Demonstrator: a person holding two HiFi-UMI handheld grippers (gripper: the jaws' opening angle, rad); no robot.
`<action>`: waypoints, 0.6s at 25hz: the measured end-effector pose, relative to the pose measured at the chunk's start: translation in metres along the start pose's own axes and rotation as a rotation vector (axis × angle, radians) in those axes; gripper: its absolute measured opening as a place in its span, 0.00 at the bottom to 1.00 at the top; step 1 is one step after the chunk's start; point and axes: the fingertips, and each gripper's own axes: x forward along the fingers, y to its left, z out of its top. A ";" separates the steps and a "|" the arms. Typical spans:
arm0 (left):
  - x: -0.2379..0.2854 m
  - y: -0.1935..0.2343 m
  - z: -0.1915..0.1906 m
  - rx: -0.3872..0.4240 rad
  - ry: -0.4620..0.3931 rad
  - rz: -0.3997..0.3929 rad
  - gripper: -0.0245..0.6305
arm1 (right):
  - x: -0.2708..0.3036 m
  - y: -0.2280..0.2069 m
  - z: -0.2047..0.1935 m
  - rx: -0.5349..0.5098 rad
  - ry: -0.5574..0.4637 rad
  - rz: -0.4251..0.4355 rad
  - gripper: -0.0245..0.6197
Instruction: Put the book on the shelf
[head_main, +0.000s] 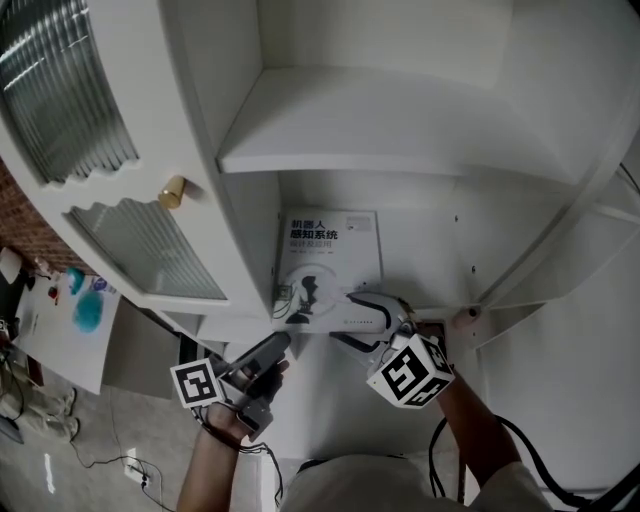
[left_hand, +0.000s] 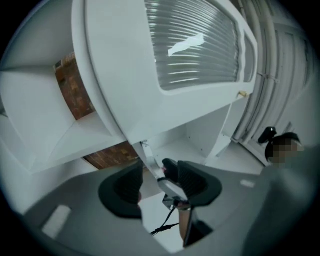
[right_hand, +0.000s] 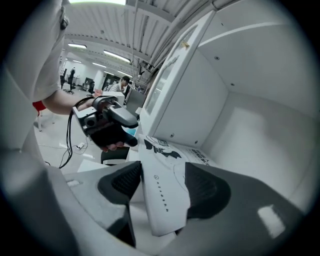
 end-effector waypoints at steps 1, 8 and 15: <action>-0.004 0.001 -0.002 0.009 0.005 0.008 0.35 | 0.002 -0.002 0.000 0.015 0.003 0.004 0.47; -0.024 0.005 -0.015 0.067 0.028 0.045 0.35 | 0.011 -0.008 -0.004 0.069 0.015 0.041 0.48; -0.045 0.009 -0.019 0.265 -0.005 0.222 0.22 | -0.046 -0.021 0.025 0.377 -0.258 -0.032 0.33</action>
